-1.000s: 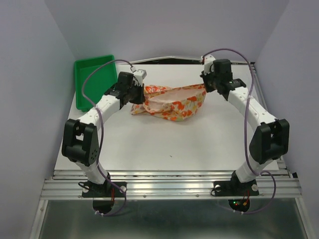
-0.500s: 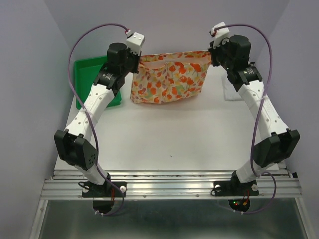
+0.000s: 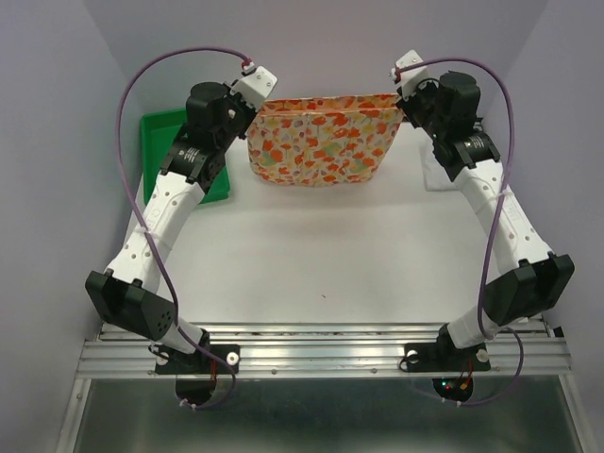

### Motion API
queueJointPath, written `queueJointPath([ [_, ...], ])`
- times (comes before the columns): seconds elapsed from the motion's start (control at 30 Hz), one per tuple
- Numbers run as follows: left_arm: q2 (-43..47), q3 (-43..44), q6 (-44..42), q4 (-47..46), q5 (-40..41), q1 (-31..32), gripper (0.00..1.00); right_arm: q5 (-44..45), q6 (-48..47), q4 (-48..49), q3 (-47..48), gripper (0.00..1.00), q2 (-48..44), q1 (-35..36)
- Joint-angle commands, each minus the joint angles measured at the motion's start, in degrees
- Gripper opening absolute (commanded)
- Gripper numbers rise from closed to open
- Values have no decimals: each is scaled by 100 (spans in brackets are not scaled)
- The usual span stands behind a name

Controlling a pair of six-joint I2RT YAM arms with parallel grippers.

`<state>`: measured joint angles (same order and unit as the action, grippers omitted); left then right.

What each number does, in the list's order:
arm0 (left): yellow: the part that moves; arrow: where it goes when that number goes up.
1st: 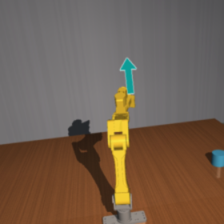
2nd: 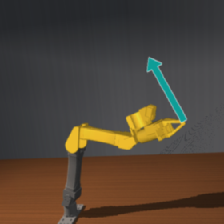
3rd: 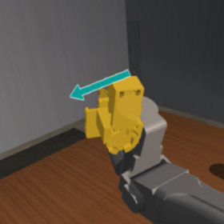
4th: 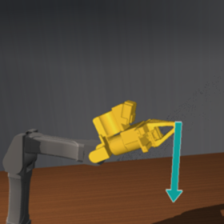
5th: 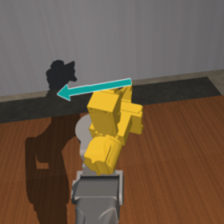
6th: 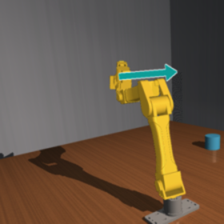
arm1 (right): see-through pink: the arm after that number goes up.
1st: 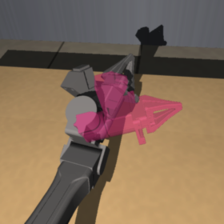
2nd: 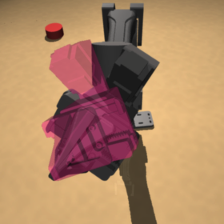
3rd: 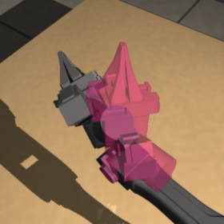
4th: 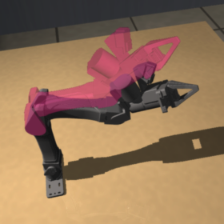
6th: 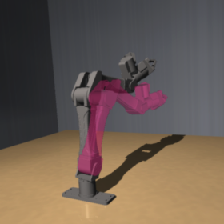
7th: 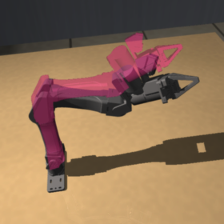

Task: Fold and stack the skirts
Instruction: Flatten the skirt out

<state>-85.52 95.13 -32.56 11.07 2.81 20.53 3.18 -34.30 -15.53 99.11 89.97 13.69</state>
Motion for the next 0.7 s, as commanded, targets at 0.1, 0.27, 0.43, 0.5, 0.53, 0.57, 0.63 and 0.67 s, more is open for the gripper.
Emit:
queueJointPath([
  [0.1,974,128,20,571,792,-577,0,844,-1271,-370,-164,1,-1112,-482],
  [0.27,2123,-292,328,976,-243,-568,0,203,-1614,-1555,-155,1,-1928,-482],
  [0.43,3075,-864,583,1274,-948,-568,0,-659,-1790,-2760,-85,1,-2641,-482],
  [0.5,3382,-1048,758,1371,-1281,-568,0,-1010,-1764,-3306,29,1,-2835,-482],
  [0.53,3688,-1232,751,1519,-1457,-568,0,-1108,-1729,-3447,64,1,-2932,-482],
  [0.57,3856,-1330,777,1564,-1659,-568,0,-1213,-1711,-3744,108,1,-3098,-482],
  [0.63,4286,-1566,934,1678,-1748,-568,0,-1486,-1615,-4009,231,1,-3240,-482],
  [0.67,4428,-1638,953,1740,-1897,-568,0,-1557,-1493,-4245,258,1,-3362,-482],
])
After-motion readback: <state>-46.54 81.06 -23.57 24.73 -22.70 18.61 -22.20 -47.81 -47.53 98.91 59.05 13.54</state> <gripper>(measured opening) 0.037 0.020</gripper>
